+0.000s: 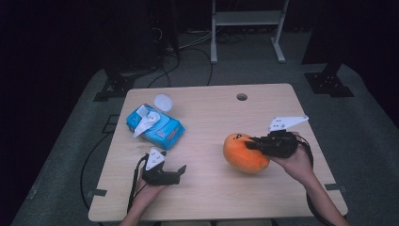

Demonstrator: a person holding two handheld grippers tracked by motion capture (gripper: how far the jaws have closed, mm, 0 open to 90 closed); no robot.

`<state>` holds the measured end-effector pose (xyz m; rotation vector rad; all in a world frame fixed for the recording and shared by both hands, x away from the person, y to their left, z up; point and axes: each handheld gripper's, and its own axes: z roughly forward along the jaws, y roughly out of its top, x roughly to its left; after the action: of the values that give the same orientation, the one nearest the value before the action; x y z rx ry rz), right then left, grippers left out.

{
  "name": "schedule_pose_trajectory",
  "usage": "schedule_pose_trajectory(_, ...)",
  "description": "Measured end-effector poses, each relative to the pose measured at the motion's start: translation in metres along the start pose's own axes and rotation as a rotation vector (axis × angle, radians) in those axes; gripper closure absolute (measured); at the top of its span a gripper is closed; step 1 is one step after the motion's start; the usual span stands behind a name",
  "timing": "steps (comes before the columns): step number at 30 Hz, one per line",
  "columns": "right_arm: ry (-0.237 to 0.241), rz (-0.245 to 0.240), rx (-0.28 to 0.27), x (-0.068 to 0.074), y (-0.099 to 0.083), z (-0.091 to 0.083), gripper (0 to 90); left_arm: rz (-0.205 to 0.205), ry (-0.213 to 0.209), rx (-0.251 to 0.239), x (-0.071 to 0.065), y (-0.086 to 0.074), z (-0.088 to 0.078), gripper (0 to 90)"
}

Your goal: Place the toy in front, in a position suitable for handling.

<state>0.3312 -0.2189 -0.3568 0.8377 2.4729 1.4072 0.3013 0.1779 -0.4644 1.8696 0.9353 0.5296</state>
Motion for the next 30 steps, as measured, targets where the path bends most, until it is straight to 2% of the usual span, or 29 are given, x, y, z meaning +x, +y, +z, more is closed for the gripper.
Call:
schedule_pose_trajectory(13,0.065,-0.012,0.021,0.01,0.001,0.033,80.1,-0.017,0.025,-0.011,0.009,0.0,-0.004,3.5)
schedule_pose_trajectory(26,0.08,-0.032,0.049,0.02,-0.001,0.059,79.3,-0.021,0.032,-0.013,0.013,0.0,-0.005,3.5)
schedule_pose_trajectory(30,0.1,-0.043,0.06,0.023,-0.002,0.07,79.1,-0.023,0.031,-0.014,0.015,0.0,-0.005,3.5)
